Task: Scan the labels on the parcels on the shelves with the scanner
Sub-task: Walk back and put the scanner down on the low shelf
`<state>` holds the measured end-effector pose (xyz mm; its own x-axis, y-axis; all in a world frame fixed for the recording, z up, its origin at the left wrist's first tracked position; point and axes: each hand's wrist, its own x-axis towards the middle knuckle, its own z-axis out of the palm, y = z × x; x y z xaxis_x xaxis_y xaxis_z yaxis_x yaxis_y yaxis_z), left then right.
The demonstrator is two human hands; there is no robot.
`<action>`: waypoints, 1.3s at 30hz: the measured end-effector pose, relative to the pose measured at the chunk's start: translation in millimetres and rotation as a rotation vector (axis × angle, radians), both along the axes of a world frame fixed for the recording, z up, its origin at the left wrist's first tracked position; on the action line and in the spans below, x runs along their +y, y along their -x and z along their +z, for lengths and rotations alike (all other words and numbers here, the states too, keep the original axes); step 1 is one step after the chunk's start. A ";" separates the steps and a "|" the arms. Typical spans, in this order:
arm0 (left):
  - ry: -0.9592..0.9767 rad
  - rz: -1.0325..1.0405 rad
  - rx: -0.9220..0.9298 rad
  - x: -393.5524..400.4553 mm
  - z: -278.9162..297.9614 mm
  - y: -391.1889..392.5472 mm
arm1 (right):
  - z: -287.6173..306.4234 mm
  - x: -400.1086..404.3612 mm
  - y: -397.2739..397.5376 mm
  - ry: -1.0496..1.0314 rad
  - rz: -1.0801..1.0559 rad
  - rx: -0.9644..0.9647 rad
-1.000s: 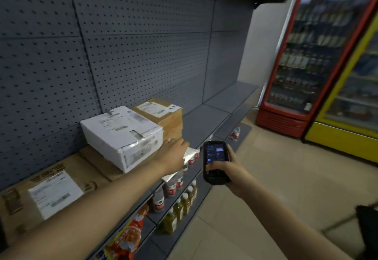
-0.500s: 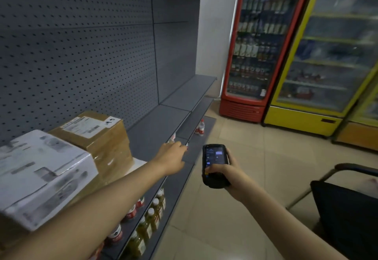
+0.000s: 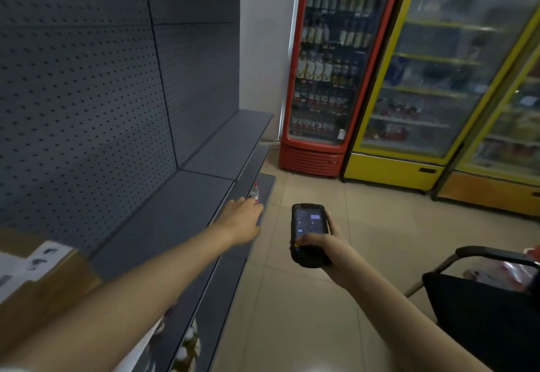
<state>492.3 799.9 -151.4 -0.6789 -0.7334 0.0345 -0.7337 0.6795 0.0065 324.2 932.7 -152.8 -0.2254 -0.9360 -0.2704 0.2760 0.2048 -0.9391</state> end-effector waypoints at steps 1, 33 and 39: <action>-0.009 -0.008 -0.001 -10.8 -0.5 9.5 | 0.3 -9.1 6.6 -0.004 -0.010 -0.009; -0.052 0.013 -0.009 -350.6 -1.6 279.6 | -5.3 -356.7 268.8 0.023 -0.022 -0.041; -0.024 0.000 0.061 -440.6 10.4 317.8 | 4.0 -442.7 307.7 0.037 -0.048 -0.001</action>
<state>174.5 359.3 -141.0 -0.6758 -0.7348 0.0588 -0.7317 0.6783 0.0674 16.6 490.0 -148.9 -0.2704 -0.9334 -0.2358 0.2853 0.1562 -0.9456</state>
